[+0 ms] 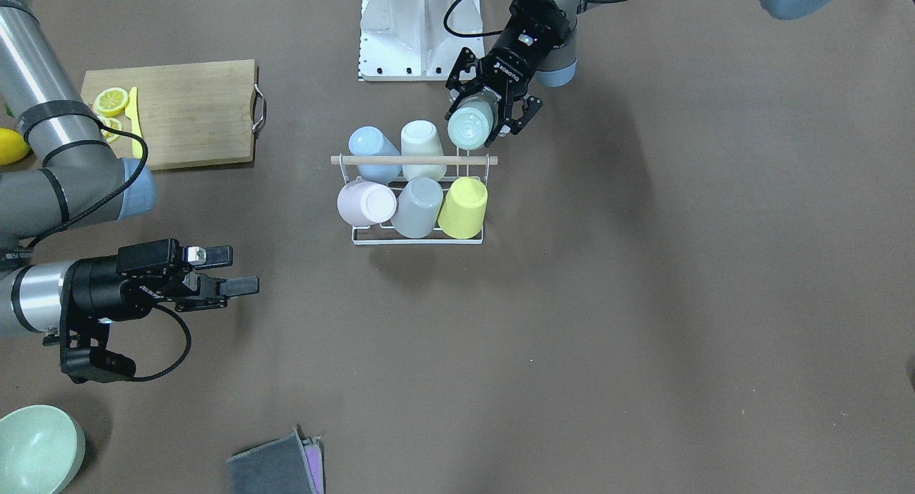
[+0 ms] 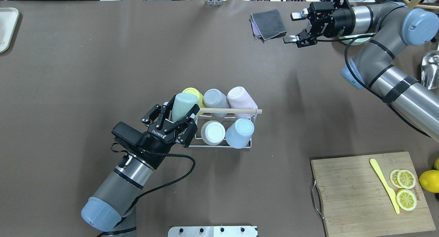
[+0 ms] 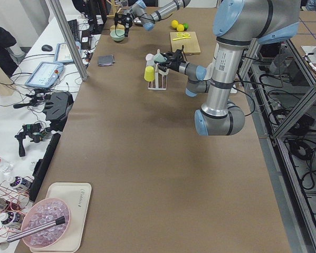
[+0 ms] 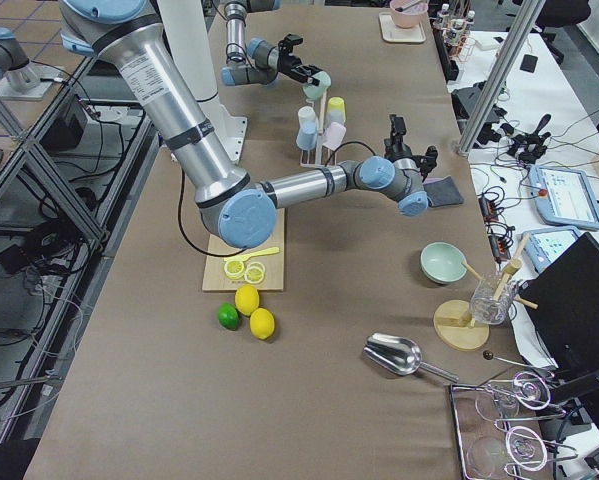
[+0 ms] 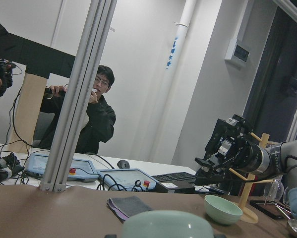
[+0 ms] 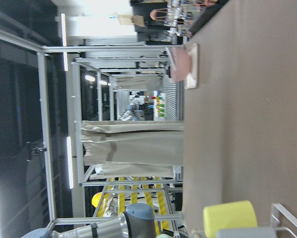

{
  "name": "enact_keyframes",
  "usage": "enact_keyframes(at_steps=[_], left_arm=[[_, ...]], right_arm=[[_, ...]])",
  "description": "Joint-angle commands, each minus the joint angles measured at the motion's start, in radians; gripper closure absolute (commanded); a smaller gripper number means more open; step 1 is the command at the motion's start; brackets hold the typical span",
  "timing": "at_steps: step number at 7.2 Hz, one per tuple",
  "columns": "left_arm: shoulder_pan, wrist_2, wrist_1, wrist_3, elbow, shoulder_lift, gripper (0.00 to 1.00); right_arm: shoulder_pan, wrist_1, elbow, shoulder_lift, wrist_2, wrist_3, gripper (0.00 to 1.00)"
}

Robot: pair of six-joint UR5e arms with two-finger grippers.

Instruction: Place cup on cup holder

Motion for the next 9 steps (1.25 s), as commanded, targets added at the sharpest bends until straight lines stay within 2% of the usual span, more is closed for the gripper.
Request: enact_keyframes(at_steps=[1, 2, 3, 4, 5, 6, 7, 8, 9], left_arm=[[0.003, 0.0, -0.01, 0.001, 0.024, -0.011, 1.0], [0.003, 0.002, -0.01, 0.001, 0.023, -0.011, 1.0], [0.001, 0.0, -0.01, 0.001, 0.021, -0.011, 0.93], [0.001, 0.002, -0.01, 0.003, 0.022, -0.009, 0.64], [0.0, 0.0, -0.01, 0.007, 0.024, -0.009, 0.47], [-0.003, 0.002, -0.01, 0.046, 0.026, -0.006, 0.15], [-0.002, 0.02, -0.011, 0.072, 0.026, -0.006, 0.04], [-0.002, 0.022, -0.011, 0.072, 0.027, -0.003, 0.04], [-0.002, 0.022, -0.011, 0.072, 0.027, -0.001, 0.04]], right_arm=[[0.009, -0.194, 0.099, -0.054, -0.288, 0.044, 0.01], [0.024, -0.215, 0.122, -0.07, -0.431, 0.044, 0.01], [0.041, -0.209, 0.146, -0.084, -0.546, 0.045, 0.01], [0.036, -0.205, 0.172, -0.103, -0.583, 0.045, 0.03], [0.059, -0.209, 0.179, -0.098, -0.727, 0.065, 0.02], [0.087, -0.205, 0.196, -0.099, -0.851, 0.146, 0.02], [0.11, -0.201, 0.199, -0.102, -0.975, 0.188, 0.02], [0.134, -0.176, 0.222, -0.107, -1.112, 0.196, 0.02], [0.15, -0.043, 0.252, -0.133, -1.268, 0.197, 0.02]])
